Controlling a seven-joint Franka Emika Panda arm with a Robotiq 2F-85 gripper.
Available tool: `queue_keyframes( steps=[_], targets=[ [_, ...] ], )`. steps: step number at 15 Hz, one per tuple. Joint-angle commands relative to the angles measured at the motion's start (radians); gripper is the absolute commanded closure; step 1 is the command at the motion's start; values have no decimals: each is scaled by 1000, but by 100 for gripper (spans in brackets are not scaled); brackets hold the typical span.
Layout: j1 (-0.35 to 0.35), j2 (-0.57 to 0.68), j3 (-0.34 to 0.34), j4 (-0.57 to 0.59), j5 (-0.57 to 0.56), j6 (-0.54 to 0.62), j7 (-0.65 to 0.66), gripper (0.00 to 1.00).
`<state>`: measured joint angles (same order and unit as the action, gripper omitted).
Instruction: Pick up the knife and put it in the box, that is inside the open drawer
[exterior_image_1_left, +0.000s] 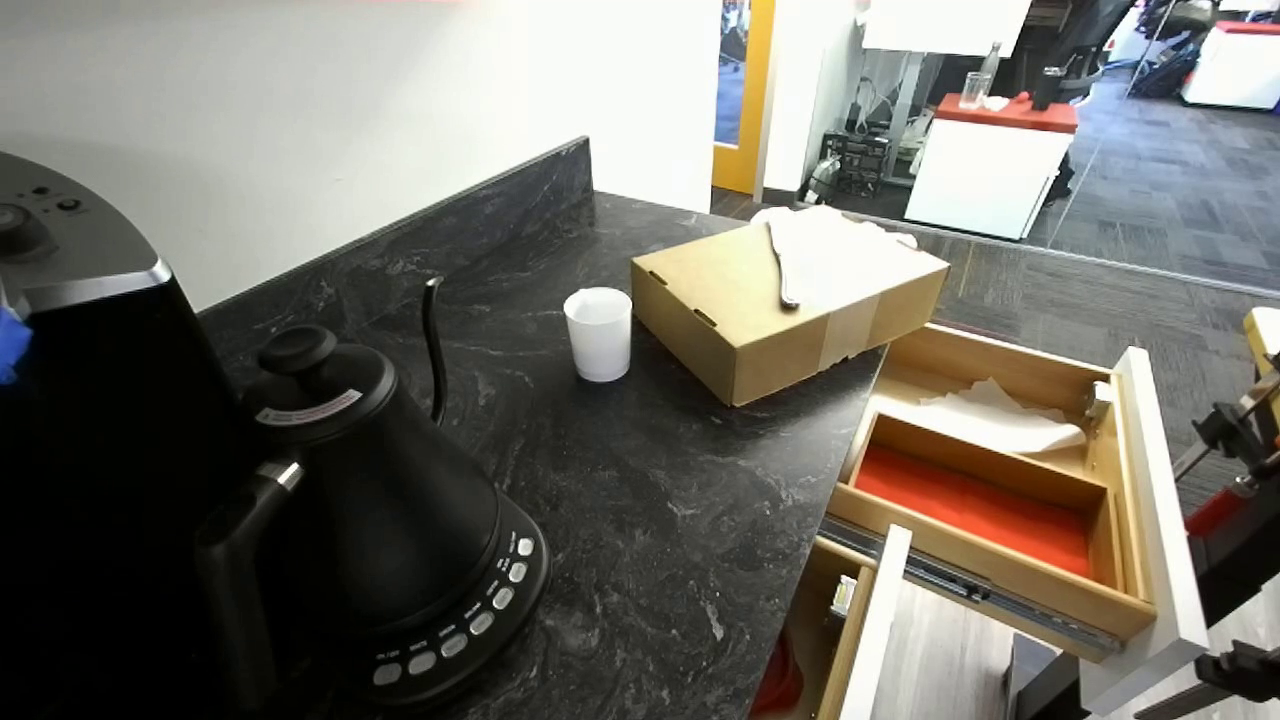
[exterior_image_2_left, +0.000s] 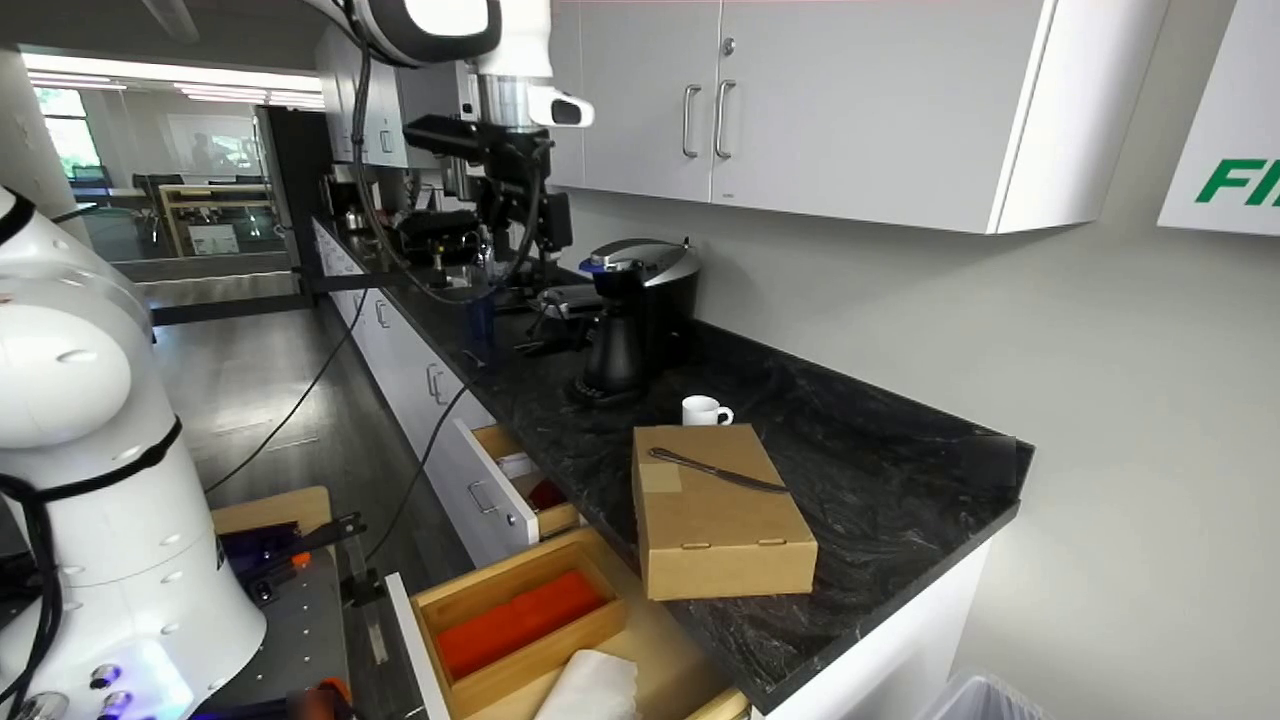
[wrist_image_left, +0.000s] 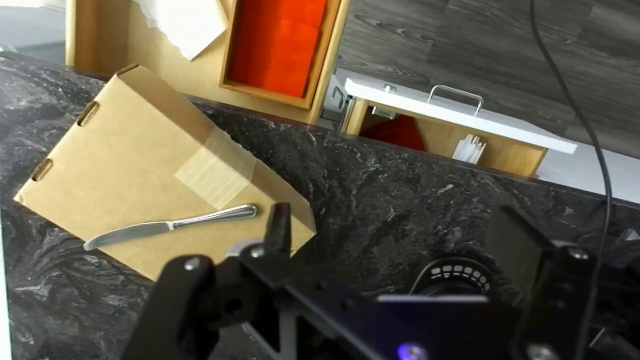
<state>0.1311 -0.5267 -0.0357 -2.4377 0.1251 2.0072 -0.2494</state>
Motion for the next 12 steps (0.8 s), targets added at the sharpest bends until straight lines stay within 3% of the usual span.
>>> queue_keyframes(
  steps=[1,6,12],
  targets=[
    [-38,125,-34,35,0,90,-28,0],
    [-84,280,-4,87,-11,188,114,0],
    [-86,464,68,187,-40,347,501,0]
  ],
)
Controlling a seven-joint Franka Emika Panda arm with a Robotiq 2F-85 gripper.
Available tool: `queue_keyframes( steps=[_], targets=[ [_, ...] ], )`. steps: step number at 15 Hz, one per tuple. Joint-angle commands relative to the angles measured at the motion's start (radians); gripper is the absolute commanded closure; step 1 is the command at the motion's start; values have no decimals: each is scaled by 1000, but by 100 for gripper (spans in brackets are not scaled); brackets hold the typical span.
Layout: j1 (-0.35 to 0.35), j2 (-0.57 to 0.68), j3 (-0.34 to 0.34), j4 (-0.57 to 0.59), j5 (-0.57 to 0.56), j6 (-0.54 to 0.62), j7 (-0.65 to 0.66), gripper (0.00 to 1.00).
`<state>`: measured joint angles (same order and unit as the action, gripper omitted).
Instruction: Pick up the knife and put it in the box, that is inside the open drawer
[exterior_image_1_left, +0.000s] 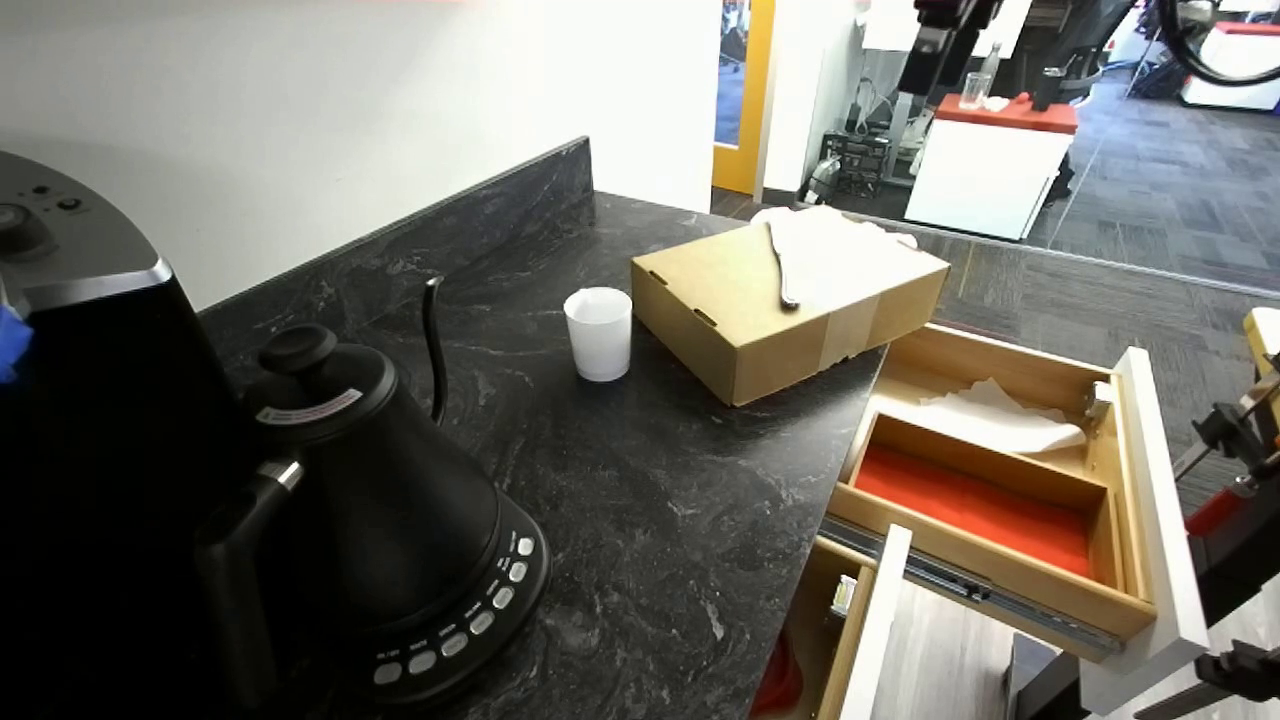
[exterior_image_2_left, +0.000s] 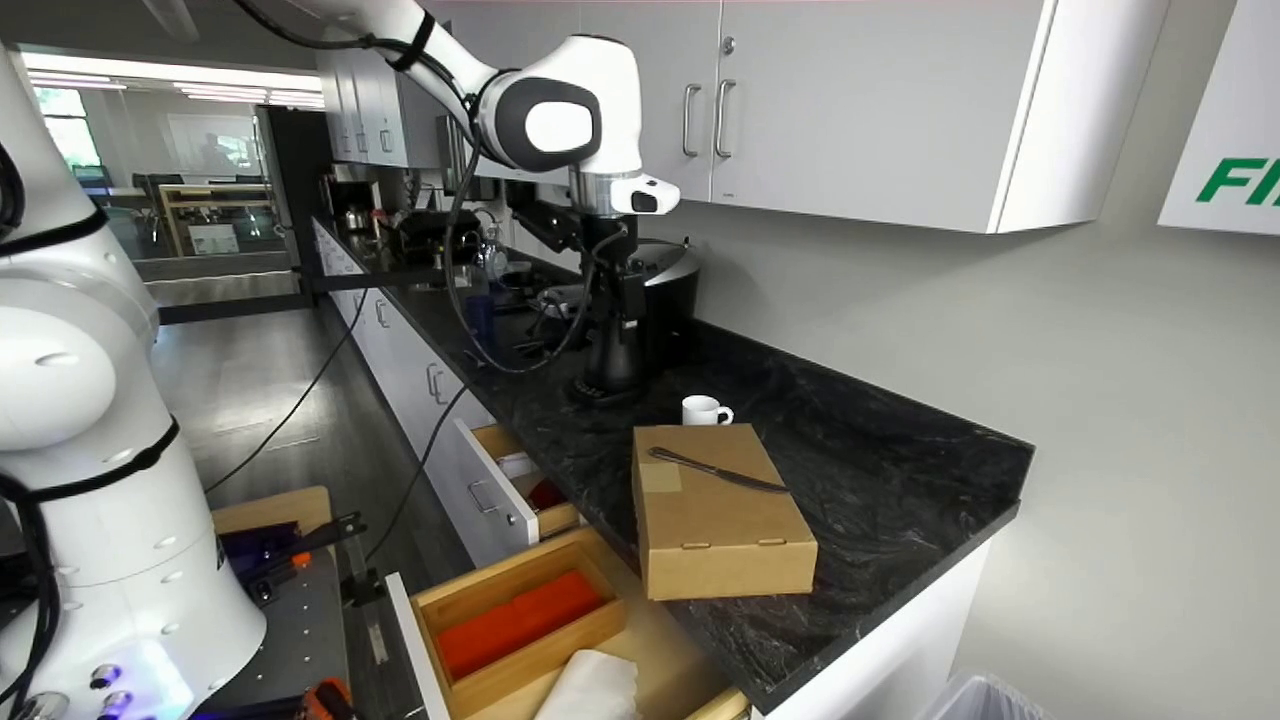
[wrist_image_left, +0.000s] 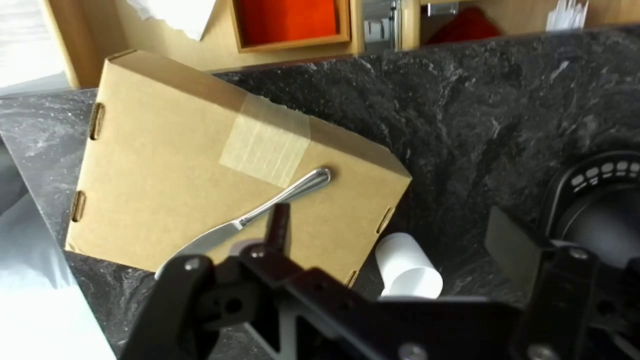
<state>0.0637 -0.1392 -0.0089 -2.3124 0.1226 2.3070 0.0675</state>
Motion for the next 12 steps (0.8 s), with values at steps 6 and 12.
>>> queue_keyframes(
  steps=[6,12],
  targets=[
    [-15,197,35,103,-59,96,463,0],
    [-24,290,-8,122,-3,139,506,0]
  ],
)
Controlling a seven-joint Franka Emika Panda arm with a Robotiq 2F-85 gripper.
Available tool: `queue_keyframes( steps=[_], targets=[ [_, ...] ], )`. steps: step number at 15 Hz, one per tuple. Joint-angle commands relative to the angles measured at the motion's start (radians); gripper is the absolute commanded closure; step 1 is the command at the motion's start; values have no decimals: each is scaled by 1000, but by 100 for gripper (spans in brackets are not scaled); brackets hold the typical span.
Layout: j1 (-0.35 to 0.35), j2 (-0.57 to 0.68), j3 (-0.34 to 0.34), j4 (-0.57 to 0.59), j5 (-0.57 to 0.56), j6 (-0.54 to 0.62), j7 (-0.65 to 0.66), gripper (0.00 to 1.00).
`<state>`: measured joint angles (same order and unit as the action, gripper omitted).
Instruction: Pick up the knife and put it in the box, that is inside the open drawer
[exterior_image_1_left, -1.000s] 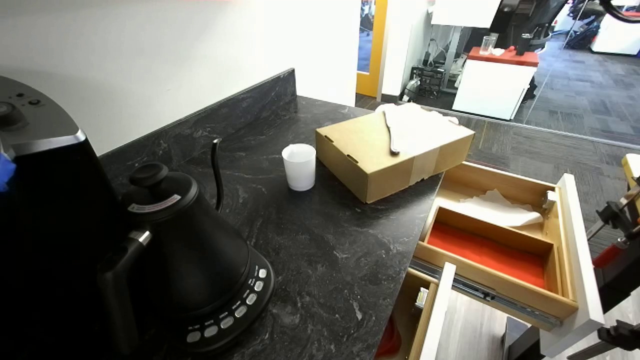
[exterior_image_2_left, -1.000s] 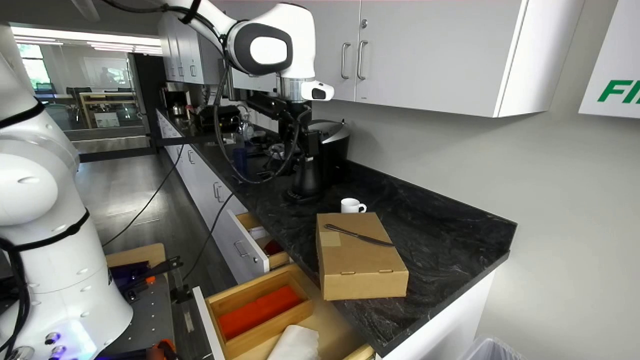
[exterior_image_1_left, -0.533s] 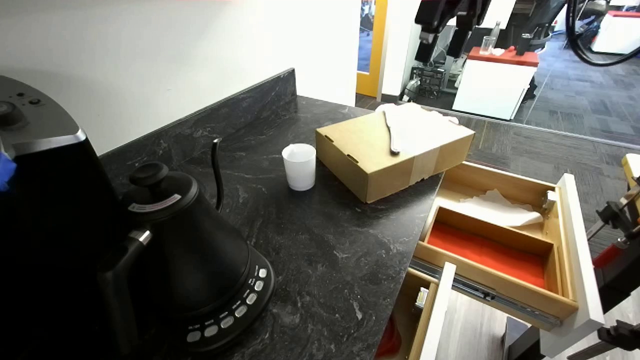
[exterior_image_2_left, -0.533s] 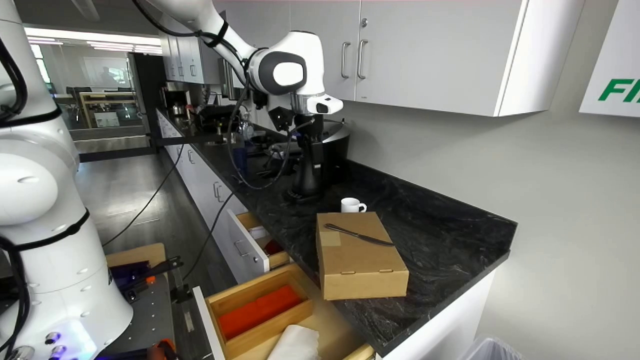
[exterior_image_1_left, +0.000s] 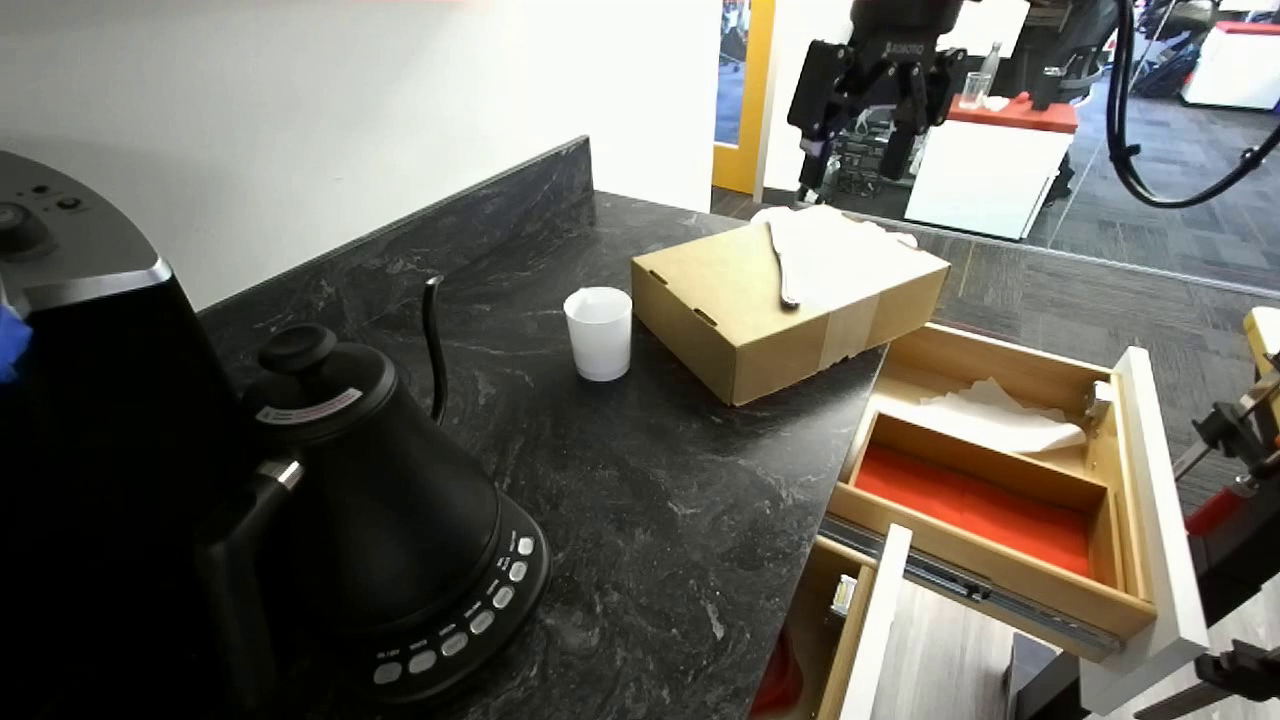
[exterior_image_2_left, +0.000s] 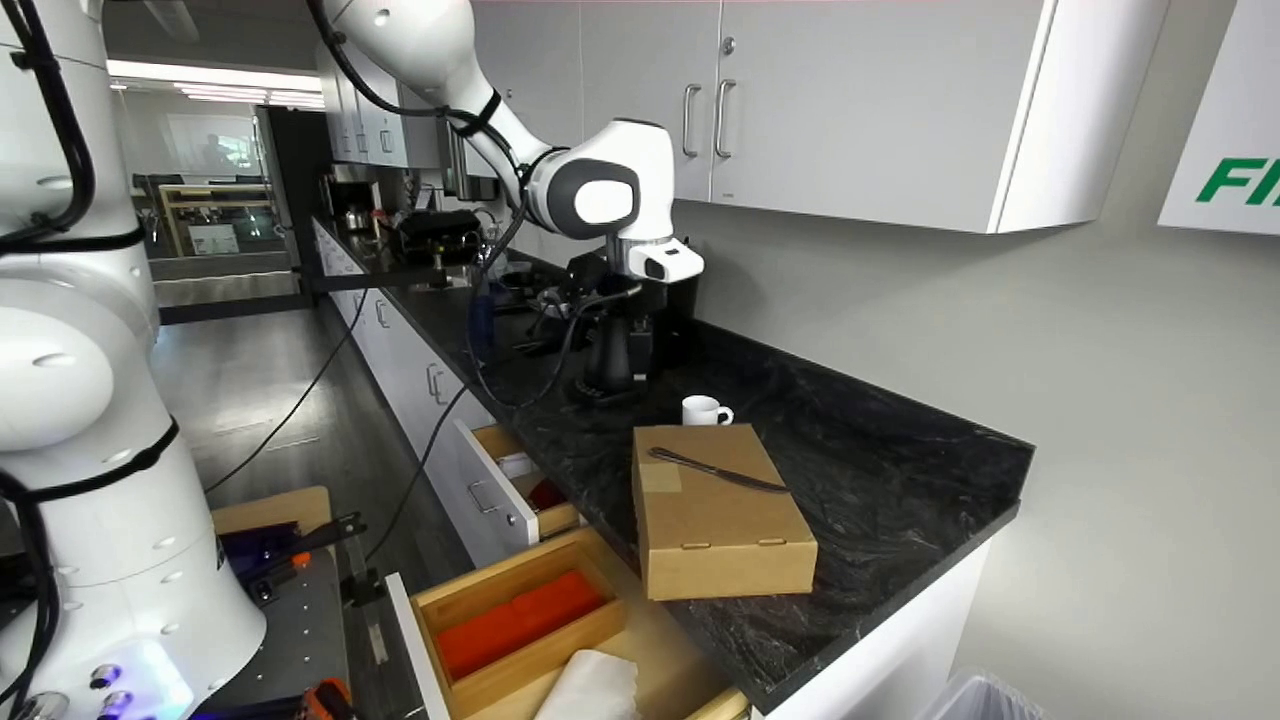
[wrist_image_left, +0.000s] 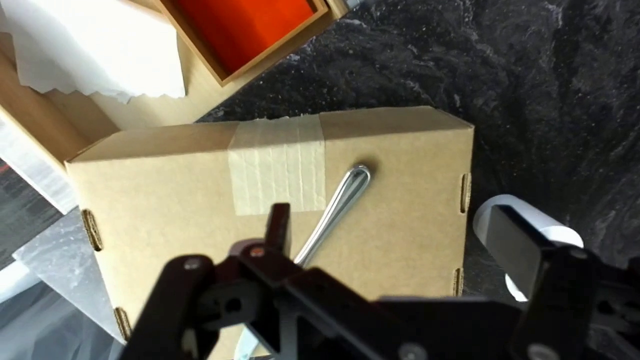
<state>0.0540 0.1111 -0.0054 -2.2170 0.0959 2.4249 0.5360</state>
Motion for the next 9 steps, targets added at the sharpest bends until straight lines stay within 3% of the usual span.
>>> queue_keyframes(
  steps=[1,9],
  targets=[
    [-16,53,-17,31,36,26,35,0],
    [-11,60,-27,34,38,12,9,0]
  ],
)
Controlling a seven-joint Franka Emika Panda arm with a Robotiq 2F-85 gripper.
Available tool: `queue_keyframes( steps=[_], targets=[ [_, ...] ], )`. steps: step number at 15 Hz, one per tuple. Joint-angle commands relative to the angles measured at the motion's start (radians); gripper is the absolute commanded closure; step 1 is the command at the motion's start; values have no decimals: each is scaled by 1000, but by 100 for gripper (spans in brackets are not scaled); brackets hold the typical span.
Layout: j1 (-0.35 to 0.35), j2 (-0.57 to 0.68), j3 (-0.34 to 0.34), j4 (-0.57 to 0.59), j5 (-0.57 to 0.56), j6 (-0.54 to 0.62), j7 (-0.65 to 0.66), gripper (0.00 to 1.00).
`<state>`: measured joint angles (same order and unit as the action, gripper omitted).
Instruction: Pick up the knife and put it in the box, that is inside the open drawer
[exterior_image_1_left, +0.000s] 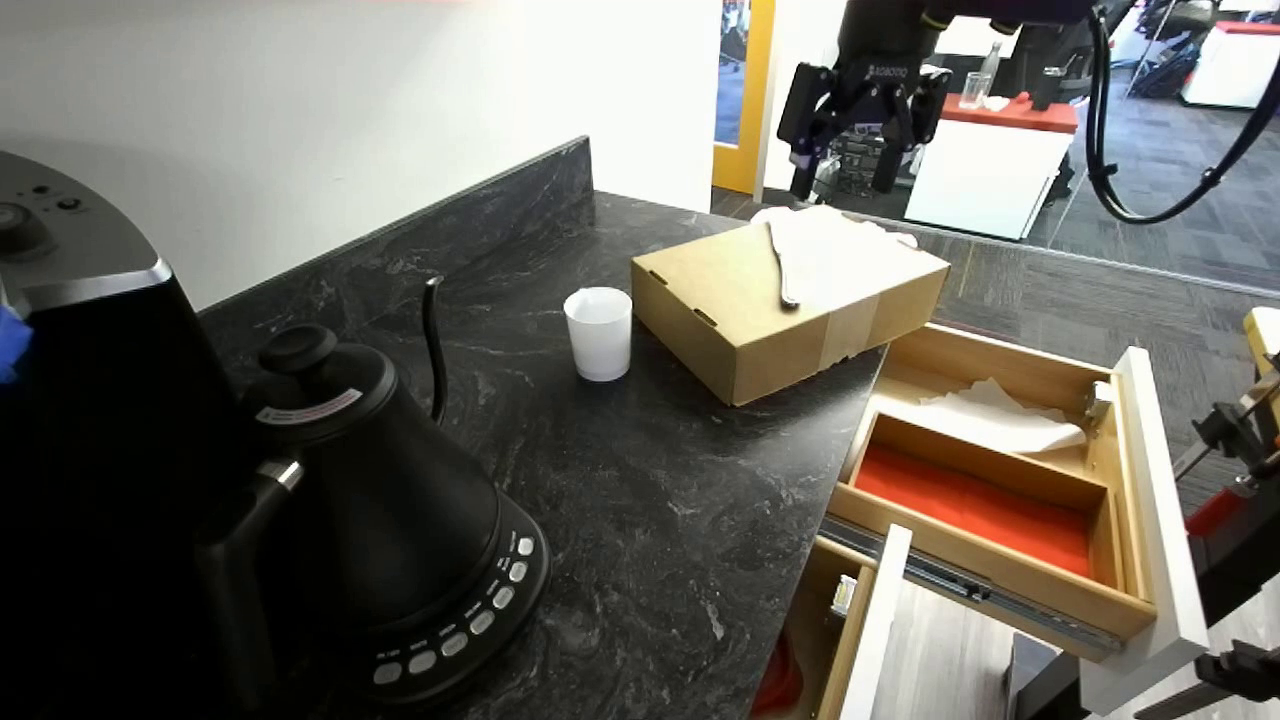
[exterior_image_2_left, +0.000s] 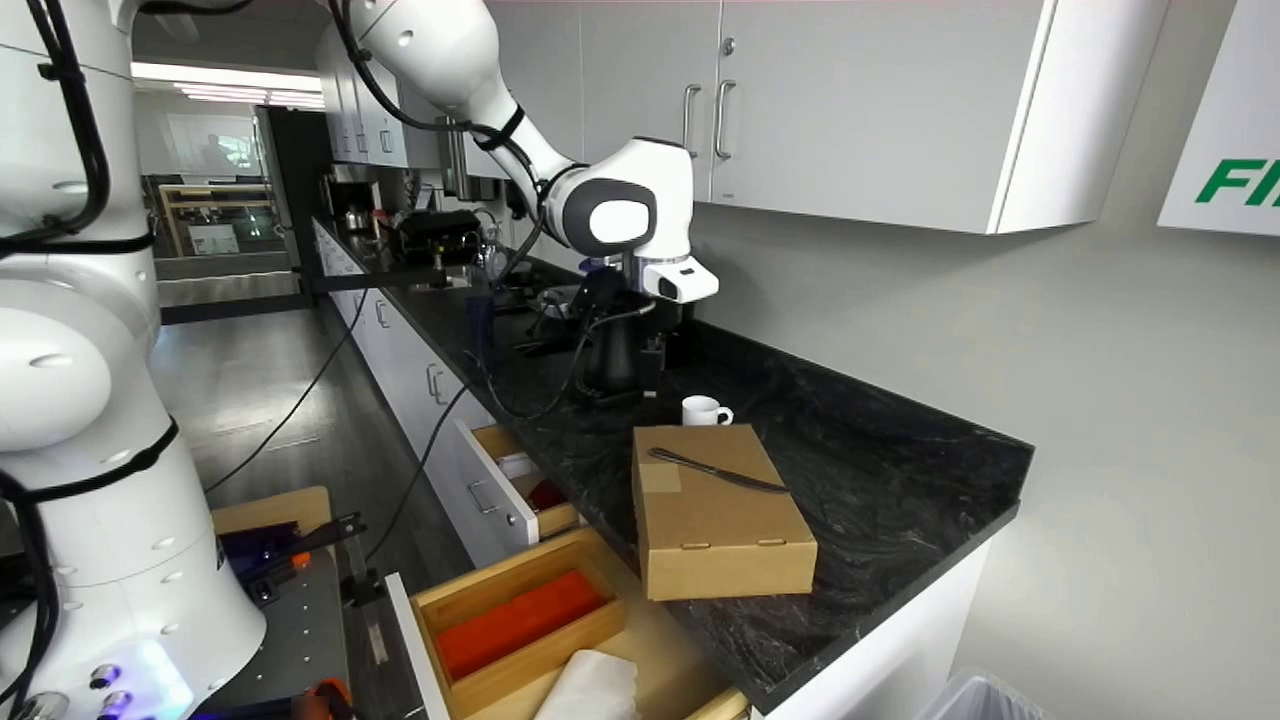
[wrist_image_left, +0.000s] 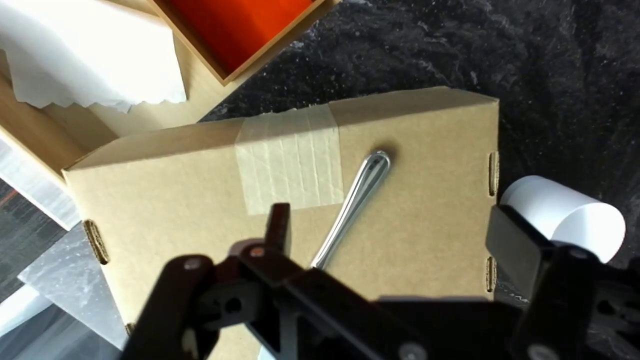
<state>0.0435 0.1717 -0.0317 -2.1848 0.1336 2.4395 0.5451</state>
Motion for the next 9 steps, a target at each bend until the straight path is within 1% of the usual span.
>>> queue_keyframes(
  steps=[1,5,7,9],
  targets=[
    [0,0,0,2,0,-3,1,0],
    [-1,77,-20,45,-30,5,49,0],
    [2,138,-47,83,-48,17,114,0],
    [4,191,-65,120,-44,23,136,0]
  ],
)
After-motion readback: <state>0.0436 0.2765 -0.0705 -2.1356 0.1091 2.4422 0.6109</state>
